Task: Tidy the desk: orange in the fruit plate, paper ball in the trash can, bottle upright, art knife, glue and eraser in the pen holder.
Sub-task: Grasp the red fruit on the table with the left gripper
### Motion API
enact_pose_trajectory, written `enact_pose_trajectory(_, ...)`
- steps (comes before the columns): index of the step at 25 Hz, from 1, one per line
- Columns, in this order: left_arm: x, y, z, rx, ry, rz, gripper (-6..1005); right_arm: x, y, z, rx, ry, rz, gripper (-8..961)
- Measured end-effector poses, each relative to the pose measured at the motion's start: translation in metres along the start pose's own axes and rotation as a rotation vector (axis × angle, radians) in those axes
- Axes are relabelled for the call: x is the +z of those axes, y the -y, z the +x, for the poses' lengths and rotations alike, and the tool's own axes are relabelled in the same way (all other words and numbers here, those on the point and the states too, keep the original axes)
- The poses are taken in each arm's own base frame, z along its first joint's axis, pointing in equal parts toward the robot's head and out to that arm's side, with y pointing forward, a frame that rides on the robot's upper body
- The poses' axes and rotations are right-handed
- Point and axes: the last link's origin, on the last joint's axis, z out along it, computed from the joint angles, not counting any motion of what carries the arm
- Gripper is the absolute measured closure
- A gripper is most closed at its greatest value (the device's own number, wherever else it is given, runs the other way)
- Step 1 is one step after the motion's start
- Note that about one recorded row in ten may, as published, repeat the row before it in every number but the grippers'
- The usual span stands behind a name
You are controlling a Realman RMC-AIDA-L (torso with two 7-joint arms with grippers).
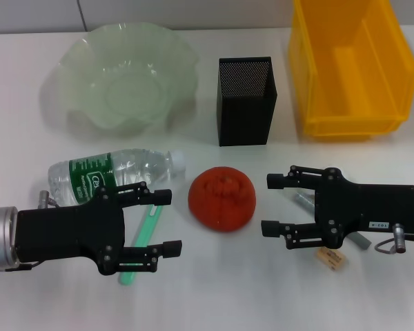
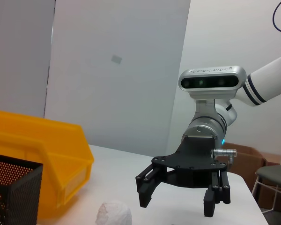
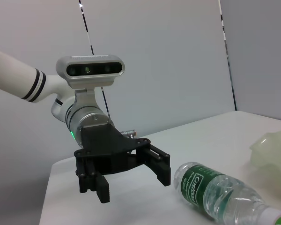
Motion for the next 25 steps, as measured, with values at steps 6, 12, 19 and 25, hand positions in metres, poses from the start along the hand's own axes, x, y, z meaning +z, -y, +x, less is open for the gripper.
enact_pose_trajectory(6,0.0002,0.0003,-0.0002,-0.001,0.002,0.001,202,-0.0003,0.0003,-0.0003,0.000,0.000,0.002,127)
enact_pose_trajectory(12,0.0017,0.0028,0.0018,0.007,0.003,0.001,202,-0.0004,0.0005,-0.0004,-0.002,0.000,0.002,127)
enact_pose_trajectory(19,0.0020,0.0042,0.0028,0.019,0.006,0.004,203,0.0001,0.0042,-0.0037,-0.008,-0.003,0.005,128)
enact_pose_trajectory(25,0.0016,0.0057,0.0041,0.031,0.011,0.008,203,-0.0016,0.0070,-0.0045,-0.008,-0.001,0.021,128)
